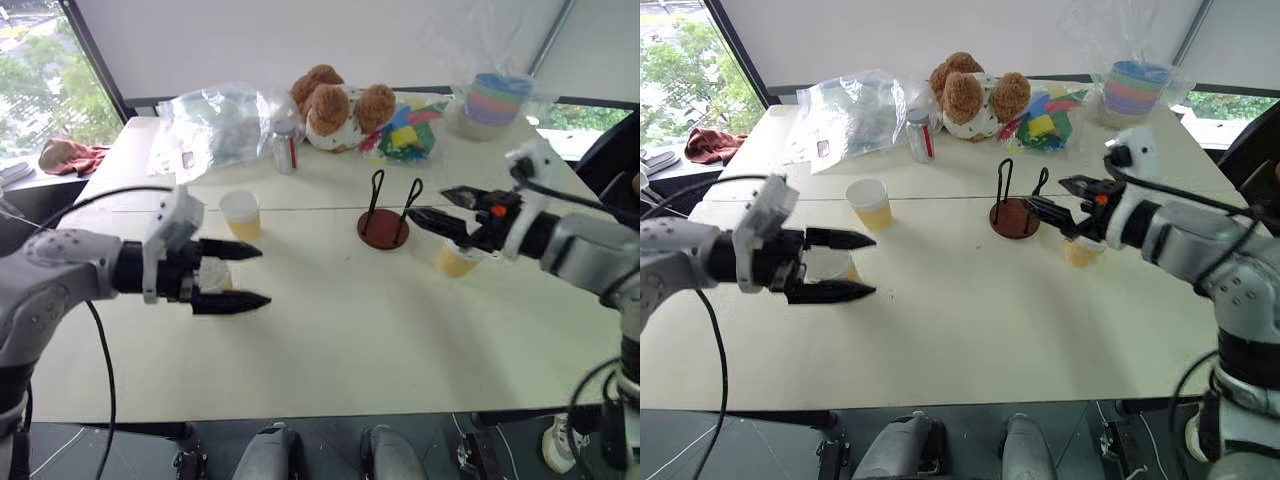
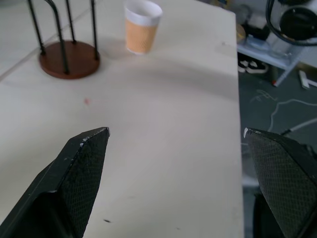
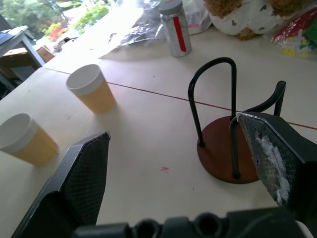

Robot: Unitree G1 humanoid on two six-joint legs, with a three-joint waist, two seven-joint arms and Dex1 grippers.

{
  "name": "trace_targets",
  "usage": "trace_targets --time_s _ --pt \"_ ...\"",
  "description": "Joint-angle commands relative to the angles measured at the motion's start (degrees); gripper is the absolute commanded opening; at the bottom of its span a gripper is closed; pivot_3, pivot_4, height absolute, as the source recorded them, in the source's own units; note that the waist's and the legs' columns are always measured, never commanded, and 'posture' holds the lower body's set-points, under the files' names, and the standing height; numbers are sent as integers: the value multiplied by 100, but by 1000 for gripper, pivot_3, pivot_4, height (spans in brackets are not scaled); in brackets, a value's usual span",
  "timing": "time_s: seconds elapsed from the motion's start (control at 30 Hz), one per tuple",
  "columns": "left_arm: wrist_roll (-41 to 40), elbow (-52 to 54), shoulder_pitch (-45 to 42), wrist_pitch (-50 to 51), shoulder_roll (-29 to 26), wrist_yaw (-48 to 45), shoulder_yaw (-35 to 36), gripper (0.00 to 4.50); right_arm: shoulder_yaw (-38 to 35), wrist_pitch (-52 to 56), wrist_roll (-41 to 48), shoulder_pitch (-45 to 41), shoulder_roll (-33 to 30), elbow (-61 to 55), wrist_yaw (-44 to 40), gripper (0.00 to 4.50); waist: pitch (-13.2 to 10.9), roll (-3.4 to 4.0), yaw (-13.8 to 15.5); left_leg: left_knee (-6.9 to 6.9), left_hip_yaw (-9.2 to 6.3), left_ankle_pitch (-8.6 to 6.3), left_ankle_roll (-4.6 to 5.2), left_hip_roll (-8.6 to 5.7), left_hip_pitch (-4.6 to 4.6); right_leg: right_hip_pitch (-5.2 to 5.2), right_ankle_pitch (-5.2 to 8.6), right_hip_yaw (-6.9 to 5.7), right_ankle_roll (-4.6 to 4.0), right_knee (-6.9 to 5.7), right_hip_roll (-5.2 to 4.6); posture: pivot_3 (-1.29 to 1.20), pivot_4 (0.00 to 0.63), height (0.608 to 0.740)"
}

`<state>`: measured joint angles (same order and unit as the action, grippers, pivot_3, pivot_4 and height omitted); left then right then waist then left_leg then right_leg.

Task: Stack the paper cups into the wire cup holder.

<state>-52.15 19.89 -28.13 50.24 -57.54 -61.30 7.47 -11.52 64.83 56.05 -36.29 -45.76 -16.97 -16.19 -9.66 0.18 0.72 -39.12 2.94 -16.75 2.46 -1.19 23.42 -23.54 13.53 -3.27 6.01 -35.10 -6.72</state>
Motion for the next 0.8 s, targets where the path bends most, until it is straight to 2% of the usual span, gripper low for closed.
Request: trace_targets --time_s 0.03,0.2,0.57,0.67,0.8 --pt "141 -148 -240 -174 148 52 49 4500 223 142 -428 -429 216 588 193 4455 0 -1 -2 0 0 0 1 -1 0 0 0 1 1 -1 0 0 150 740" --pt "170 -122 -185 -220 471 259 150 4500 836 37 -1197 -776 361 1229 0 4455 -1 -1 -12 4 1 2 -3 0 4 -4 -2 0 5 -1 2 0 150 740" --pt "143 315 200 -251 740 642 220 4500 973 -570 -2255 -1320 1105 2323 -186 4455 -2 -2 -41 4 0 9 -16 1 4 -6 -2 1 6 -3 3 0 150 740" --pt "200 314 254 -324 743 675 229 4500 975 -693 -2475 -1366 1222 2428 -239 3549 -2 -1 -42 4 1 14 -24 1 4 -6 -2 1 6 -3 2 0 150 740" --pt "289 288 294 -402 713 642 218 4500 1017 -810 -2670 -1367 1312 2380 -403 1497 -2 -1 -44 4 1 15 -26 1 5 -6 -2 1 6 -4 2 0 150 740"
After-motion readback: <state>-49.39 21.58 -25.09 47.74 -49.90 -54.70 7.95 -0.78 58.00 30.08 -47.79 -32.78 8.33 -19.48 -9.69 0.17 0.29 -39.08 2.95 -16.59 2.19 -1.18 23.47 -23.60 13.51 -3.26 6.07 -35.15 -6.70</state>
